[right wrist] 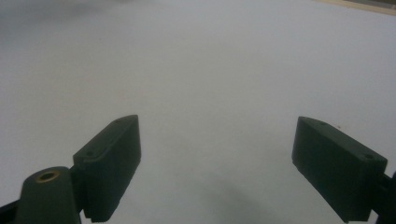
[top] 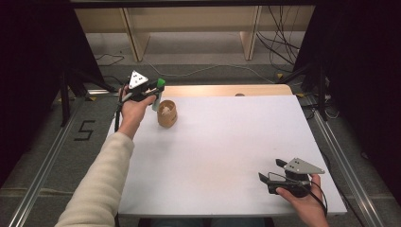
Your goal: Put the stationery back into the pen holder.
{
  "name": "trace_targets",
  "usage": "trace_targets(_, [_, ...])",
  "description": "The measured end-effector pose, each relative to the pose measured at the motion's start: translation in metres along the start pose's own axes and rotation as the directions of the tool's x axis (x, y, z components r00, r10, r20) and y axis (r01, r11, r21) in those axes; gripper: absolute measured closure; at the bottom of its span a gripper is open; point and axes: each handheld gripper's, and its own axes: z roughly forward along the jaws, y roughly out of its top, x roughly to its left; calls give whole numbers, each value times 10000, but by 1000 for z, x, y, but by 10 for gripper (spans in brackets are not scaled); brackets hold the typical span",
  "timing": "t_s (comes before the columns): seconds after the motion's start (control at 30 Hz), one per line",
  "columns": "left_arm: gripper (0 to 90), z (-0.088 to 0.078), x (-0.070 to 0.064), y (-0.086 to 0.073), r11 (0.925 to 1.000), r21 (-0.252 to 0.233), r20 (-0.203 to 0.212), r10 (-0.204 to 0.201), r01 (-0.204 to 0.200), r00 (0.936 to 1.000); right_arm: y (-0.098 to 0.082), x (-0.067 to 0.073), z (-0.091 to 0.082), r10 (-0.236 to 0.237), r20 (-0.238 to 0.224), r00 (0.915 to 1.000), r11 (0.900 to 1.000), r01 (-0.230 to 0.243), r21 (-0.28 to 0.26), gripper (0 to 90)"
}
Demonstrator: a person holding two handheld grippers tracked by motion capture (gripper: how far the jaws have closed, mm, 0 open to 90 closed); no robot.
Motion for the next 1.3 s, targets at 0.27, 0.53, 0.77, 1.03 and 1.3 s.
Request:
trace_targets(0.27, [672, 8, -1, -1, 9996, -230, 115, -148, 150, 9998, 0, 0, 0, -9, -18, 10000, 10000, 9, -52, 163])
trace_targets(0.53, [672, 15, -1, -1, 9987, -466, 183, -218, 227, 9996, 0, 0, 0, -1, -39, 10000, 10000, 1, 27, 163])
trace_targets(0.77, [671, 20, -3, -3, 9991, -380, 203, -183, 190, 9996, -1, 0, 0, 5, -35, 10000, 10000, -5, 31, 163])
trace_targets(1.03, [672, 27, -3, -3, 9990, -369, 244, -233, 242, 9994, -1, 0, 0, -1, -42, 10000, 10000, 1, 28, 163])
trace_targets(1.3, [671, 30, 1, -5, 9994, -287, 163, -185, 189, 9997, -1, 0, 0, -21, -50, 10000, 10000, 21, 34, 163])
